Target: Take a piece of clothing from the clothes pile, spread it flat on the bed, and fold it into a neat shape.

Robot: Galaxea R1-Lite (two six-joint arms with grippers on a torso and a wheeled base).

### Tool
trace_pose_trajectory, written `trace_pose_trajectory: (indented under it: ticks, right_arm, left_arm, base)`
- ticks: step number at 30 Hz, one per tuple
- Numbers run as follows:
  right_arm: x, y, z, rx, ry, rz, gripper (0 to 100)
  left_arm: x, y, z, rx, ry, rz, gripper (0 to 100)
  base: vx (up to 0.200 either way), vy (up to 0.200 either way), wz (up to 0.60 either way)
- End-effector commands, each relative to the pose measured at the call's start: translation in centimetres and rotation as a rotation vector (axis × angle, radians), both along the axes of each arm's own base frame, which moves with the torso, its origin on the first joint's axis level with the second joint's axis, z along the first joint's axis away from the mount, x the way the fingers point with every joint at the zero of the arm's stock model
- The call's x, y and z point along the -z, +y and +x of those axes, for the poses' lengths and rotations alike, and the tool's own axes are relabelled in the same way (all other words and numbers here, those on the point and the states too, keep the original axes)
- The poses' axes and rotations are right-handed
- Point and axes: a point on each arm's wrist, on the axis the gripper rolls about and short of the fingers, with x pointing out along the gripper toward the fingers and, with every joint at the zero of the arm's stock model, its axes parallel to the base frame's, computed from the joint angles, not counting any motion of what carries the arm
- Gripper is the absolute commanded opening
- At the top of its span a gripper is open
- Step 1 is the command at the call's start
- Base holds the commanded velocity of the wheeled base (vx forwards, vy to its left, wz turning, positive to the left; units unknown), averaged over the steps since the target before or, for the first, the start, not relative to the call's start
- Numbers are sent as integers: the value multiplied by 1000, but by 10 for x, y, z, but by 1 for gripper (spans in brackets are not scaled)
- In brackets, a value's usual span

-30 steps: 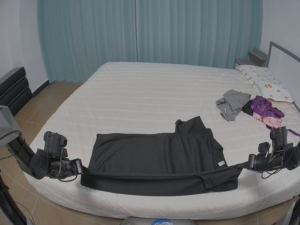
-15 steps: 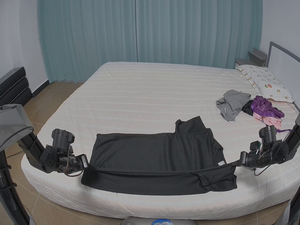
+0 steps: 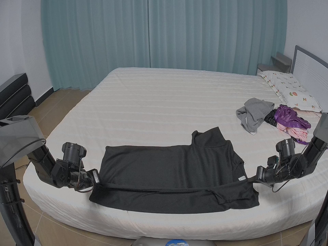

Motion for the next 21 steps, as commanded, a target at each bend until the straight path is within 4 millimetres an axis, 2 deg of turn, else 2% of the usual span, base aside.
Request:
trace_pose_trajectory:
  ticks: [1,7,11,16,19,21]
  right_arm:
    - [5,3,5,-6,8,4,100]
    - [2,3,2,7,8,16,100]
    - [-6,2,-6,24,3,39,100]
    - [-13,5,-27,20,-13,104,100]
    - [-15,11,-41,22,-32,124,100]
    - [-15,11,-44,37,-39,137,100]
  left_arm:
    - [6,-1,4,1,10,0,100]
    - [1,-1,6,-50,-3,-37,100]
    - [-12,0,3,-65,-35,-63,100]
    - [-23,0,-9,-66,-35,-156,100]
    - [-22,-1,-12,-106,-10,-221,100]
    - [-20,-1,-12,-116,-1,-233,100]
  base:
    - [0,0,0]
    - [0,0,0]
    - [0,0,0]
    - [0,0,0]
    - [0,0,0]
    - [0,0,0]
